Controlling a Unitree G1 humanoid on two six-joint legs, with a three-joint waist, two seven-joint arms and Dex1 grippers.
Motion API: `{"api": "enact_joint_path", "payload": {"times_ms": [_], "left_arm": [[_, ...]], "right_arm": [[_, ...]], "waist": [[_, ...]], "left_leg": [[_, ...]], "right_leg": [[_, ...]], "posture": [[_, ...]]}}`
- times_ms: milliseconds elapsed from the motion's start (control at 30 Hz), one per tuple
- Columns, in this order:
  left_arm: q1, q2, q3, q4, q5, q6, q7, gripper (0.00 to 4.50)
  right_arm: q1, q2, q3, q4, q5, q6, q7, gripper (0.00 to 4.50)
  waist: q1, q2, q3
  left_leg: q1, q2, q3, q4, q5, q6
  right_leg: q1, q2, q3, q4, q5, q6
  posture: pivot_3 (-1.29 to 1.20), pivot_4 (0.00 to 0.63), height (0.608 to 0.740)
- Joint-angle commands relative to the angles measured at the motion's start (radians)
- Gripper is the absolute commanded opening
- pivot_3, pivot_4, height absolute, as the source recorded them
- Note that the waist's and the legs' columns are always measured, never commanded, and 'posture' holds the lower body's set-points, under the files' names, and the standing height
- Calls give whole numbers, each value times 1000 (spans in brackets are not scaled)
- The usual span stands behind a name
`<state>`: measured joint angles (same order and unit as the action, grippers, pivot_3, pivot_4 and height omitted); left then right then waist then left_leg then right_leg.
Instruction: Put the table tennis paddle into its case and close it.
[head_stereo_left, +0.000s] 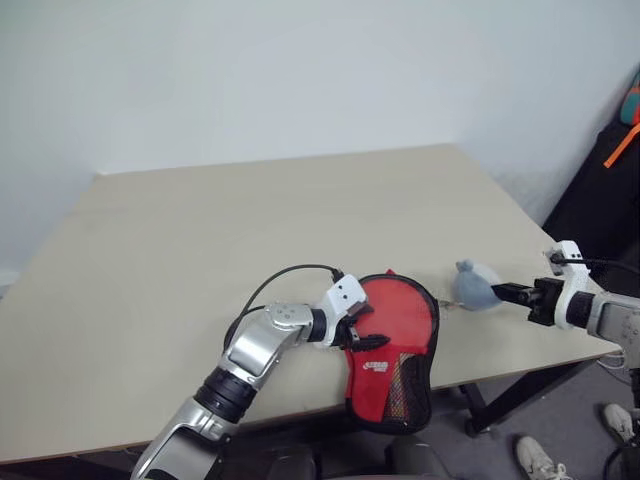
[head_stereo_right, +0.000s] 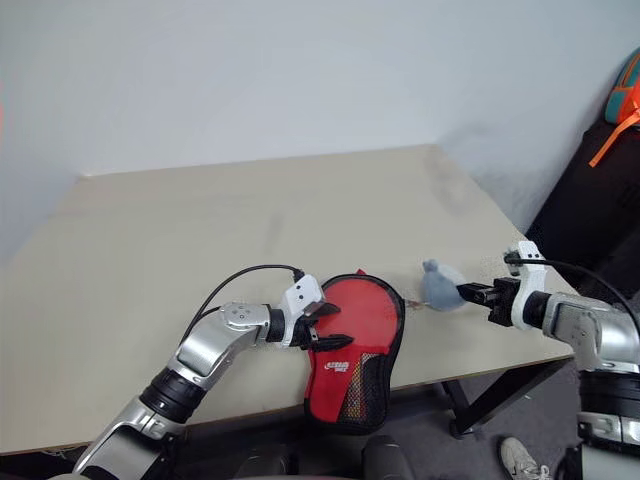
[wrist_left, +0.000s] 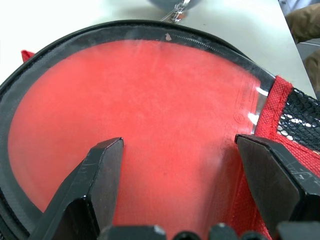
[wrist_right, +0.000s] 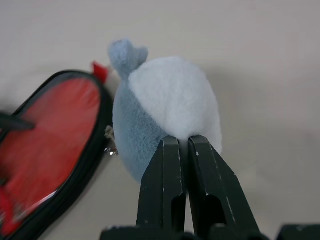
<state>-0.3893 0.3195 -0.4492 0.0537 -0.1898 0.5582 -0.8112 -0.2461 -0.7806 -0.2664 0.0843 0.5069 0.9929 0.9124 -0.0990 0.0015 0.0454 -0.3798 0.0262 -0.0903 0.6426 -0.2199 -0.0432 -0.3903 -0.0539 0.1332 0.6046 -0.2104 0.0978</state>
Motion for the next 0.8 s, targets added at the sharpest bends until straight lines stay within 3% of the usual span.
{"api": "enact_joint_path", "payload": {"times_ms": [33, 400, 800], "left_arm": [[47, 20, -42, 108, 46, 69, 0, 3814], [61, 14, -45, 101, 46, 84, -10, 3814], [79, 11, -32, 91, 37, 106, -4, 3814]], "right_arm": [[88, -71, -67, -125, 69, 22, 64, 27], [425, -166, -50, -484, 208, 46, 178, 27], [687, -233, -182, -723, 351, 72, 233, 27]], "waist": [[0, 0, 0], [-2, -2, -3], [14, -8, -7]], "left_leg": [[0, 0, 0, 0, -1, 0], [-2, 1, 1, 1, -4, 2], [0, 1, 4, 2, -11, 4]], "right_leg": [[0, 0, 0, 0, 0, 0], [2, -4, -5, -15, -1, 1], [2, -28, -38, -16, -1, 1]], "posture": [[0, 0, 740], [0, 0, 740], [0, 0, 740]]}}
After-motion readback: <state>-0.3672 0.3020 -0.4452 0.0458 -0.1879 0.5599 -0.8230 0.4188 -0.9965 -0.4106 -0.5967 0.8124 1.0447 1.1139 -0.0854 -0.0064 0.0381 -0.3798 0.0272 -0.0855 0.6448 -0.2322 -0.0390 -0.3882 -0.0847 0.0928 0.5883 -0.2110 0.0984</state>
